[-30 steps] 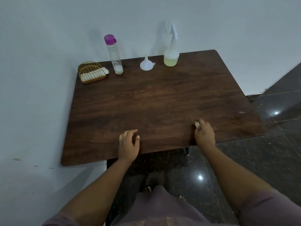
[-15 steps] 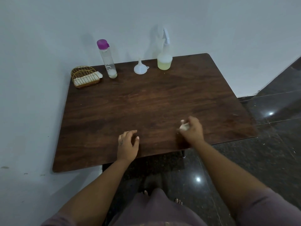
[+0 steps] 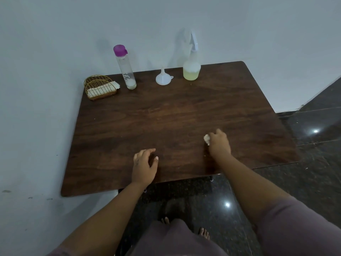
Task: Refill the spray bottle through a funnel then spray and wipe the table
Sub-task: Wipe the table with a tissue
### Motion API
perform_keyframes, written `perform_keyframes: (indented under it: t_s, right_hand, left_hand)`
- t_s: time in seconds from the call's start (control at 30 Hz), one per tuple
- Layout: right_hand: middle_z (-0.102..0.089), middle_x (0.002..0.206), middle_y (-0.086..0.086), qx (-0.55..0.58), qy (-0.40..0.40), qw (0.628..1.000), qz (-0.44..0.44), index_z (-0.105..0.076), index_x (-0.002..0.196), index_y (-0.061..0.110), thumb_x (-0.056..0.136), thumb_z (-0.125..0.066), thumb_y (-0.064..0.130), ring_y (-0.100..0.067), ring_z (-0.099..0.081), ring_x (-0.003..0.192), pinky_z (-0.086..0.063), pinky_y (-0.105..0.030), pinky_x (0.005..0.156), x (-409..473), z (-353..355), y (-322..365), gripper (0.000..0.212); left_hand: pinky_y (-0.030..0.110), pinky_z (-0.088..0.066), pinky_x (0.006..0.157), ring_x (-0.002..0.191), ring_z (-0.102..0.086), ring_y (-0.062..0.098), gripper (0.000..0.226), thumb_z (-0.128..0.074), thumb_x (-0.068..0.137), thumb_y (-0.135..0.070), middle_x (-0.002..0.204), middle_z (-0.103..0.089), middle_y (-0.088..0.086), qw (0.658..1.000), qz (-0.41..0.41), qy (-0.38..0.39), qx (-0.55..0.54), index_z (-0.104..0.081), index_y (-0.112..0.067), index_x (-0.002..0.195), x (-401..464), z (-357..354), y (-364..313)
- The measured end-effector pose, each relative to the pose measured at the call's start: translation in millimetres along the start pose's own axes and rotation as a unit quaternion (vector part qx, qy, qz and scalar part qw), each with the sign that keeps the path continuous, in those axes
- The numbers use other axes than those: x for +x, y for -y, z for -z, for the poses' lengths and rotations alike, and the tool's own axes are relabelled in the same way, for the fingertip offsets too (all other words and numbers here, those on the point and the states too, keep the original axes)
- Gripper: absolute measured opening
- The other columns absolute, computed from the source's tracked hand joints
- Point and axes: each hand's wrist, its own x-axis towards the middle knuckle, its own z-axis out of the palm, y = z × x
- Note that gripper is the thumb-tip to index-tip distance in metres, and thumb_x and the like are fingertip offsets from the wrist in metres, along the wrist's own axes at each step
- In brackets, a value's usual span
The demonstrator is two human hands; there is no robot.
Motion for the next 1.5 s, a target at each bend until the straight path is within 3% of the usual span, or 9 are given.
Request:
perform_keyframes:
  t_s: [0.2, 0.4, 0.5, 0.8, 0.97, 1.13, 1.27, 1.4, 1.5]
  right_hand:
    - [-0.048, 0.124, -0.011, -0.013, 0.16, 0.917, 0.364, -0.044, 0.131, 0.017, 0.093, -0.051, 0.015, -0.028, -0.044, 0.115, -0.047, -0.04, 0.088, -95, -19, 86, 0.038]
    - [-0.053, 0.111, -0.02, 0.136, -0.042, 0.989, 0.026, -0.062, 0.103, 0.002, 0.088, -0.052, 0.02, -0.04, -0.056, 0.095, -0.045, -0.038, 0.08, -32, 5, 5, 0.025]
    - [-0.048, 0.116, -0.02, 0.092, -0.03, 0.992, -0.085, -0.064, 0.101, 0.001, 0.089, -0.054, 0.015, -0.04, -0.055, 0.096, -0.046, -0.038, 0.082, -30, 1, -25, 0.022]
    - [-0.048, 0.121, -0.01, 0.105, 0.135, 0.928, 0.332, -0.057, 0.124, 0.012, 0.096, -0.048, 0.019, -0.024, -0.046, 0.108, -0.045, -0.035, 0.091, -130, -41, 110, 0.03]
    - [-0.05, 0.121, -0.015, 0.242, -0.02, 0.97, 0.027, -0.066, 0.114, 0.008, 0.088, -0.061, 0.015, -0.033, -0.057, 0.102, -0.045, -0.035, 0.09, -40, -11, 42, 0.028]
    - [-0.04, 0.125, -0.018, 0.146, -0.028, 0.978, -0.148, -0.063, 0.107, 0.002, 0.089, -0.051, 0.01, -0.04, -0.053, 0.103, -0.045, -0.04, 0.088, 25, 0, -15, 0.023]
    - [-0.043, 0.126, -0.018, 0.092, 0.008, 0.995, 0.029, -0.062, 0.112, 0.004, 0.095, -0.049, 0.023, -0.037, -0.047, 0.113, -0.041, -0.038, 0.095, -1, -18, 45, 0.029]
    - [-0.045, 0.128, -0.013, 0.081, 0.127, 0.944, 0.295, -0.057, 0.127, 0.008, 0.096, -0.049, 0.024, -0.029, -0.046, 0.117, -0.039, -0.033, 0.097, -61, -42, 114, 0.035]
    - [-0.047, 0.125, -0.01, 0.141, 0.061, 0.958, 0.243, -0.058, 0.127, 0.01, 0.093, -0.054, 0.02, -0.025, -0.052, 0.109, -0.043, -0.033, 0.094, -39, -29, 101, 0.035]
  left_hand:
    - [0.026, -0.035, 0.096, 0.121, -0.043, 0.022, 0.028, -0.059, 0.094, -0.024, 0.124, -0.058, -0.001, 1.0, 0.006, 0.016, 0.001, -0.061, -0.016, 0.121, 2, -4, 0]
    - [0.028, -0.036, 0.098, 0.12, -0.044, 0.022, 0.029, -0.059, 0.094, -0.023, 0.124, -0.058, 0.0, 1.0, -0.003, 0.016, 0.0, -0.061, -0.016, 0.122, 0, -7, -1]
    - [0.026, -0.036, 0.097, 0.121, -0.043, 0.021, 0.029, -0.06, 0.094, -0.023, 0.124, -0.058, -0.001, 1.0, -0.005, 0.015, -0.005, -0.061, -0.016, 0.122, -7, -8, 3]
    - [0.024, -0.032, 0.096, 0.119, -0.046, 0.024, 0.025, -0.058, 0.095, -0.019, 0.122, -0.06, 0.001, 1.0, 0.021, -0.013, -0.019, -0.063, -0.015, 0.119, -8, 2, 14]
    - [0.045, -0.05, 0.094, 0.119, -0.046, 0.022, 0.025, -0.058, 0.095, -0.021, 0.121, -0.058, 0.0, 0.999, 0.025, -0.016, -0.045, -0.062, -0.016, 0.12, -12, 7, 24]
    - [0.041, -0.053, 0.091, 0.119, -0.047, 0.018, 0.026, -0.058, 0.095, -0.022, 0.122, -0.057, -0.002, 0.998, 0.031, -0.017, -0.052, -0.062, -0.017, 0.121, -14, 12, 30]
    - [0.039, -0.053, 0.09, 0.117, -0.049, 0.02, 0.027, -0.058, 0.095, -0.019, 0.121, -0.059, 0.001, 0.998, 0.035, -0.015, -0.05, -0.062, -0.014, 0.121, -13, 16, 35]
    - [0.034, -0.047, 0.095, 0.115, -0.052, 0.021, 0.027, -0.058, 0.095, -0.019, 0.119, -0.061, 0.001, 0.998, 0.034, -0.016, -0.041, -0.062, -0.015, 0.121, -8, 17, 34]
    - [0.032, -0.047, 0.095, 0.116, -0.051, 0.019, 0.028, -0.057, 0.096, -0.02, 0.121, -0.06, -0.002, 0.999, 0.027, -0.009, -0.043, -0.061, -0.017, 0.123, -2, 19, 32]
